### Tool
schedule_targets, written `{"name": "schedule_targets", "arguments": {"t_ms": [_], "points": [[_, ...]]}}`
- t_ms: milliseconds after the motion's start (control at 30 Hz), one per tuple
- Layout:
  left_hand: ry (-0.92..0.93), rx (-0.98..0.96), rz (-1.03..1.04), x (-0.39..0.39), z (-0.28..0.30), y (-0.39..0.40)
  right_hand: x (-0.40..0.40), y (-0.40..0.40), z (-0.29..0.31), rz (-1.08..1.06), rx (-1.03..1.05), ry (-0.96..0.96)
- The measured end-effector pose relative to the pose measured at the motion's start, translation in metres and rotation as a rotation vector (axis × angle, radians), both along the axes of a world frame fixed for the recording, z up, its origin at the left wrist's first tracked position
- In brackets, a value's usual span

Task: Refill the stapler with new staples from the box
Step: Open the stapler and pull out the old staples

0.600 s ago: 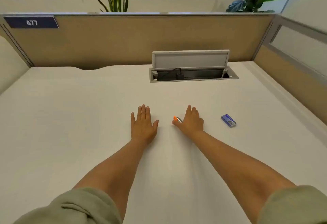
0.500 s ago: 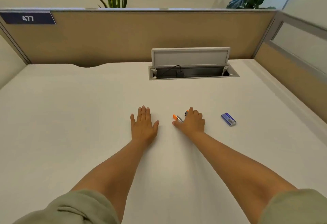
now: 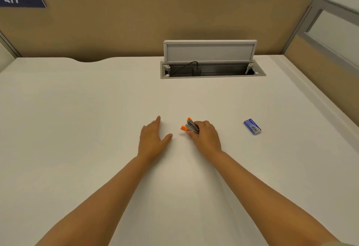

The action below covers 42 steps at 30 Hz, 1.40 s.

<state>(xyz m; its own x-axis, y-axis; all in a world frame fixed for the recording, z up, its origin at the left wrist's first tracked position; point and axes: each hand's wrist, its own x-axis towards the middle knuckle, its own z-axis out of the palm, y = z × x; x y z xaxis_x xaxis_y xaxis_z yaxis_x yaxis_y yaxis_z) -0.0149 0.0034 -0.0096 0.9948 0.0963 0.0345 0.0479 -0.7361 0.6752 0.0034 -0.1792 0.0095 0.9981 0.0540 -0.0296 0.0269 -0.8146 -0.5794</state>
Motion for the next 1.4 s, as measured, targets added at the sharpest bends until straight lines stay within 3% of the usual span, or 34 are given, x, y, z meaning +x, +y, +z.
{"name": "schedule_targets", "arguments": {"t_ms": [233, 333, 567, 1400], "points": [[0.189, -0.693, -0.050, -0.013, 0.026, -0.008, -0.027, 0.002, -0.005, 0.079, 0.368, -0.005], [0.235, -0.882, -0.123, -0.014, 0.035, -0.013, -0.035, 0.004, -0.005, 0.109, 0.488, -0.002], [0.142, -0.944, -0.134, -0.016, 0.041, -0.021, -0.040, 0.006, -0.002, 0.070, 0.632, -0.020], [0.136, -0.897, -0.162, -0.013, 0.050, -0.016, -0.035, 0.008, 0.005, 0.091, 0.508, -0.051]]}}
